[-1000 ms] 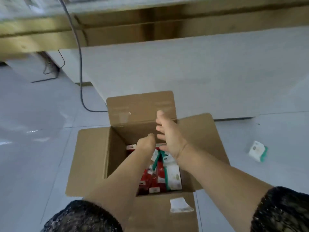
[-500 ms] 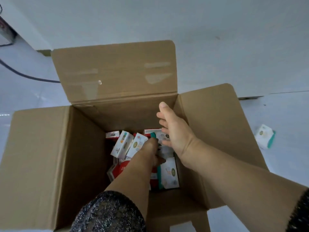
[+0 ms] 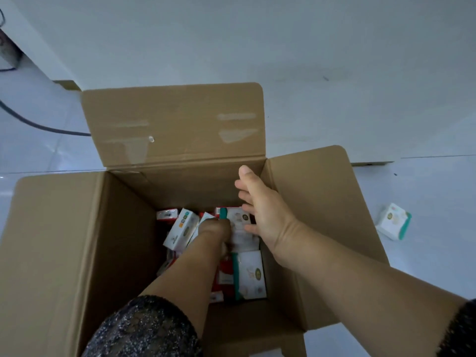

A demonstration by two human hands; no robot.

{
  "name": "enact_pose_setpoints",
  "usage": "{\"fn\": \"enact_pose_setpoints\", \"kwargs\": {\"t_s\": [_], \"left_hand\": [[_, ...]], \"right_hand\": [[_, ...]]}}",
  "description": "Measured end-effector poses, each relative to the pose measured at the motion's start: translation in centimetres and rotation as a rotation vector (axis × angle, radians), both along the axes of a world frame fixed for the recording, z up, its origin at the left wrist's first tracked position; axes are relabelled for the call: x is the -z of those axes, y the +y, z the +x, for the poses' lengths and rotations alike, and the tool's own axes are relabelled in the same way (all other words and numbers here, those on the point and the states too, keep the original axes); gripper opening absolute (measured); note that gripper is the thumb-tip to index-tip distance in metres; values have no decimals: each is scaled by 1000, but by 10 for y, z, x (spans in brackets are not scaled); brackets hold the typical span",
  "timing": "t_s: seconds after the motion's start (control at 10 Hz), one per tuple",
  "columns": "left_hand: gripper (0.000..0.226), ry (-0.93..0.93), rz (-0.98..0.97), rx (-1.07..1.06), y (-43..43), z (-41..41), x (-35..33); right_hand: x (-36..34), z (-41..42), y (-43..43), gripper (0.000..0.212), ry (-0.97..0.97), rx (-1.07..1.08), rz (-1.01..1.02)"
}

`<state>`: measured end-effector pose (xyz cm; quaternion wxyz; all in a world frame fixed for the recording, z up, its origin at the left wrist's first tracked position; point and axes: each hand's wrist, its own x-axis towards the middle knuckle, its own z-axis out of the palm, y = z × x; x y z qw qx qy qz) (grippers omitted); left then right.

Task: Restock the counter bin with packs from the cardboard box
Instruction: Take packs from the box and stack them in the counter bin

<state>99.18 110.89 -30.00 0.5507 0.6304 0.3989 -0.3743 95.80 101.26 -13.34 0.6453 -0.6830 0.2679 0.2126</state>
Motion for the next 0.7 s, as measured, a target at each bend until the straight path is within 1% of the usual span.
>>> {"fn": "enact_pose_setpoints", "kwargs": {"t_s": [0.1, 0.2, 0.3, 0.4, 0.5, 0.6, 0.7], "left_hand": [[35, -84, 57, -3, 18, 0, -72], [36, -151, 60, 8, 32, -2, -115], [33, -209, 42, -21, 45, -11, -169], [24, -244, 36, -53, 51, -28, -226], [19, -254, 8, -95, 57, -48, -292], [17, -330, -23, -112, 66, -67, -370], [11, -441, -21, -110, 73, -79, -462]], "right_hand": [[-23, -1, 3, 62, -13, -6, 0], [-58, -6, 9, 64, -50, -35, -16], [-104, -13, 15, 64, -107, -57, -43], [-156, -25, 17, 63, -173, -76, -65], [-218, -44, 16, 73, -233, -125, -118], [-291, -64, 8, 58, -326, -164, -155], [-375, -81, -8, 36, -447, -216, -216]]}}
